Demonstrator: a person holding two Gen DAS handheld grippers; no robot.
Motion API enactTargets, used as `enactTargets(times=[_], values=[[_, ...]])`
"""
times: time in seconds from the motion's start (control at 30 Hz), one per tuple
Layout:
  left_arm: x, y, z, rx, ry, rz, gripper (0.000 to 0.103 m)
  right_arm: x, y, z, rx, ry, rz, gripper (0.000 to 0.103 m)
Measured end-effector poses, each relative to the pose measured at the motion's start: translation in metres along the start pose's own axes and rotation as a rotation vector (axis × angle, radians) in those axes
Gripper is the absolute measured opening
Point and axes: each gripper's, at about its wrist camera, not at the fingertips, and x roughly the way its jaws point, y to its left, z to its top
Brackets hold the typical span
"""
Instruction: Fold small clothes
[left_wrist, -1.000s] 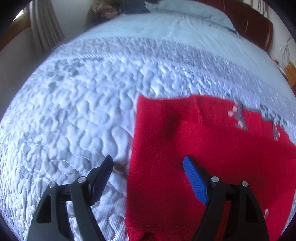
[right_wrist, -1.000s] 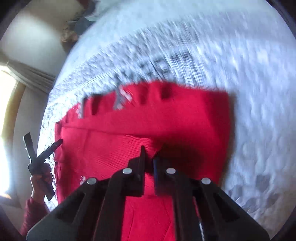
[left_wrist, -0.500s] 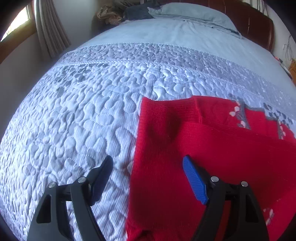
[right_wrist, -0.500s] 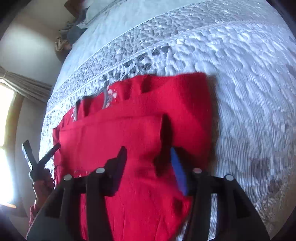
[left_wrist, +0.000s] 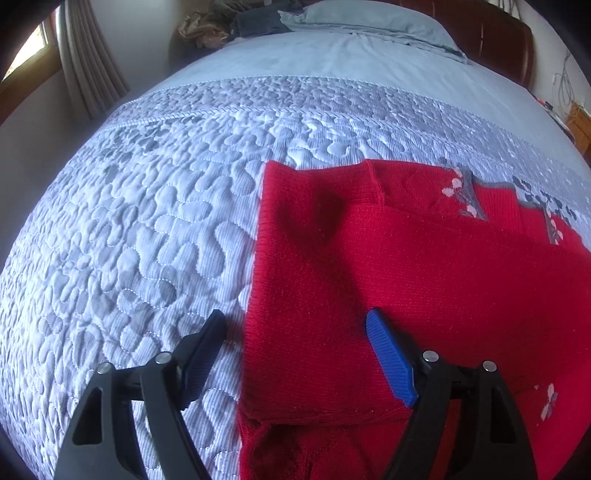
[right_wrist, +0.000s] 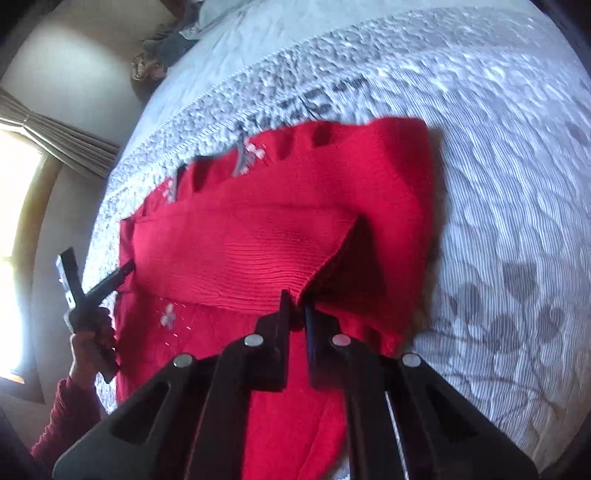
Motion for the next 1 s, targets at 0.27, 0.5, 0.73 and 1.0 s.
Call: enactTargets(times=[0.27,0.5,0.73,1.0], values=[[0.003,-0.001,0.002,0.025,0.021,0.001,0.081,0.023,-0.02,-0.014,0.064,0.0,0.0,0.006],[-0.056,0.021,-0.048,0.049,0.076,-0.101,0.081,-0.028,-0.002,-0.075,0.037,-0.081,-0.03,0.043],[-0.113,0.039,-0.164,0.131,0.093,-0.094,0.084,-0.041,0.052,-0.218,-0.119,-0.053,-0.224,0.049],[-0.161,0.061,-0.232,0.091,0.101,-0.131,0.088,-0.052,0.075,-0.306,-0.109,-0.039,-0.278,0.061]])
